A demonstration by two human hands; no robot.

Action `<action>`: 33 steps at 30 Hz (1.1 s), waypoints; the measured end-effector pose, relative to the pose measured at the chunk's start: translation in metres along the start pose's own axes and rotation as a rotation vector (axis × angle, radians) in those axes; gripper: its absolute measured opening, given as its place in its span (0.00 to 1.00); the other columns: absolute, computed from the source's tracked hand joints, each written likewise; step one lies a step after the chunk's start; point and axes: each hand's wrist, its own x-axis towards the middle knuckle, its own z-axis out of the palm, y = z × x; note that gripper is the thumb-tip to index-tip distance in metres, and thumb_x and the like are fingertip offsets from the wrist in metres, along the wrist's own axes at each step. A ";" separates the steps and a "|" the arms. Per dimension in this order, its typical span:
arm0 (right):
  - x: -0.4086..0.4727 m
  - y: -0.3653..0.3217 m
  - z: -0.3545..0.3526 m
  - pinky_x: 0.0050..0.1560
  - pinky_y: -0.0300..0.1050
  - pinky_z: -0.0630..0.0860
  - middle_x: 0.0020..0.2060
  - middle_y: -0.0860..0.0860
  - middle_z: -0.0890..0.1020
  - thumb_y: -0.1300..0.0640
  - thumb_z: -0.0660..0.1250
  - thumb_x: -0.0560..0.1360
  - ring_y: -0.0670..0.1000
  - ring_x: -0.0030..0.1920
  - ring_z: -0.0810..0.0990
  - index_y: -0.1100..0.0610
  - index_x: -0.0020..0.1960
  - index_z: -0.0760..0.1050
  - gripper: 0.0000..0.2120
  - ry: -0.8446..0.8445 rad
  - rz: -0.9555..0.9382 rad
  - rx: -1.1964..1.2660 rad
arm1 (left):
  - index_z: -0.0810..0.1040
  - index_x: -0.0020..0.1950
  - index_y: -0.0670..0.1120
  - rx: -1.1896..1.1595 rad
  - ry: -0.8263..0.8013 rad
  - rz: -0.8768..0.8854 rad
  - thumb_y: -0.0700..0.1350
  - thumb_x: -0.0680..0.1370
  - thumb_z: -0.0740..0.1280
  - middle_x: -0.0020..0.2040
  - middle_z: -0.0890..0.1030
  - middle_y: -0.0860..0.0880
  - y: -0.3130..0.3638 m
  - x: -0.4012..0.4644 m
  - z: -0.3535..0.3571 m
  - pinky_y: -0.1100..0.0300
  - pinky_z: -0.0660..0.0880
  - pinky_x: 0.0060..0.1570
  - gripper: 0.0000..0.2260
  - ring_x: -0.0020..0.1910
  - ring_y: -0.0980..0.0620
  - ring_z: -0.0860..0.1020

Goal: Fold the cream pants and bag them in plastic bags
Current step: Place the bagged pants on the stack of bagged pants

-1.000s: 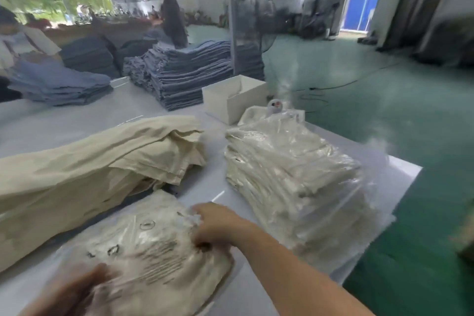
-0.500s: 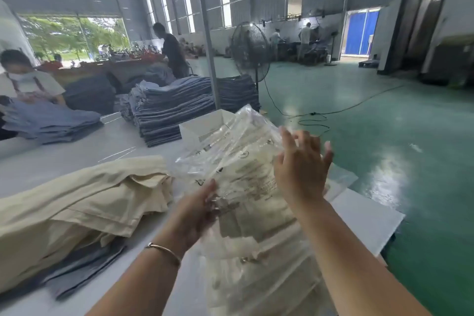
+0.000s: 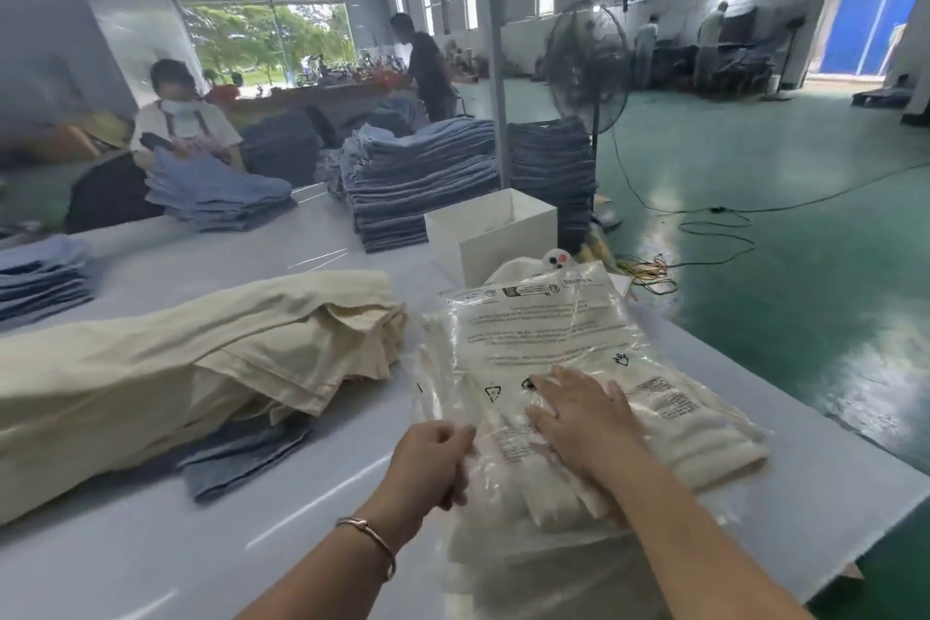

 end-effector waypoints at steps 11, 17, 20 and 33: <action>-0.035 -0.222 0.039 0.65 0.45 0.67 0.73 0.48 0.61 0.48 0.61 0.77 0.50 0.70 0.63 0.47 0.73 0.61 0.26 0.162 -0.511 0.007 | 0.76 0.39 0.46 0.089 0.114 -0.154 0.45 0.78 0.66 0.27 0.77 0.51 -0.097 -0.075 -0.169 0.65 0.70 0.25 0.08 0.22 0.55 0.74; -0.020 -0.393 0.104 0.70 0.45 0.61 0.77 0.47 0.52 0.49 0.60 0.76 0.49 0.75 0.55 0.47 0.76 0.55 0.30 0.101 -0.737 -0.097 | 0.77 0.40 0.45 0.069 0.360 -0.251 0.44 0.76 0.67 0.30 0.78 0.50 -0.170 -0.130 -0.340 0.65 0.69 0.25 0.05 0.22 0.55 0.75; -0.002 -0.486 0.139 0.72 0.48 0.55 0.77 0.46 0.53 0.49 0.59 0.76 0.49 0.75 0.54 0.47 0.76 0.55 0.30 0.089 -0.783 -0.115 | 0.78 0.41 0.45 -0.036 0.485 -0.266 0.42 0.73 0.70 0.33 0.77 0.50 -0.200 -0.129 -0.432 0.67 0.67 0.24 0.02 0.24 0.56 0.73; 0.182 -0.694 0.214 0.73 0.59 0.51 0.78 0.49 0.47 0.49 0.60 0.78 0.55 0.77 0.47 0.47 0.78 0.43 0.35 0.086 -0.395 -0.196 | 0.75 0.51 0.40 -0.648 0.657 -0.187 0.44 0.78 0.67 0.41 0.80 0.43 -0.256 0.035 -0.685 0.64 0.75 0.27 0.07 0.30 0.53 0.80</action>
